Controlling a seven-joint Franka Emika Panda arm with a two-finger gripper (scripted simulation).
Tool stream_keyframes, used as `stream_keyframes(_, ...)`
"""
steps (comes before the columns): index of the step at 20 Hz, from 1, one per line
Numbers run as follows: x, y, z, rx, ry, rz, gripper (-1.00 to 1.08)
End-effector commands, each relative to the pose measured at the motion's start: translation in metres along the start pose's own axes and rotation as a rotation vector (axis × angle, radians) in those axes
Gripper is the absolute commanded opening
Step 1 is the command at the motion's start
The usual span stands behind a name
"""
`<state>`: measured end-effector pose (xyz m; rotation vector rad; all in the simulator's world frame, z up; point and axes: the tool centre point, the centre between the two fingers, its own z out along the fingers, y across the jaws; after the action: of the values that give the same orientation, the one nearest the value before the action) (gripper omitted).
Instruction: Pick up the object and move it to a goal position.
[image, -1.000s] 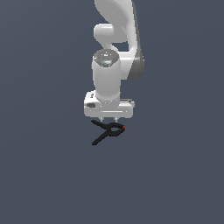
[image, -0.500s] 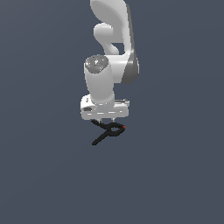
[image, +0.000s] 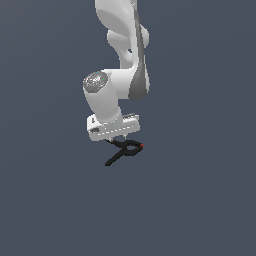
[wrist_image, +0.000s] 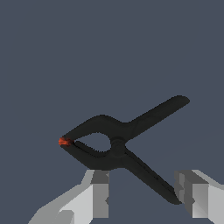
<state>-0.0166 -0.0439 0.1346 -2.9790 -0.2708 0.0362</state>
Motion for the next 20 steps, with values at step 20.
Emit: stream_keyframes(20,-0.034,0.031,0.04,0.21,0.044,-0.284,0.28)
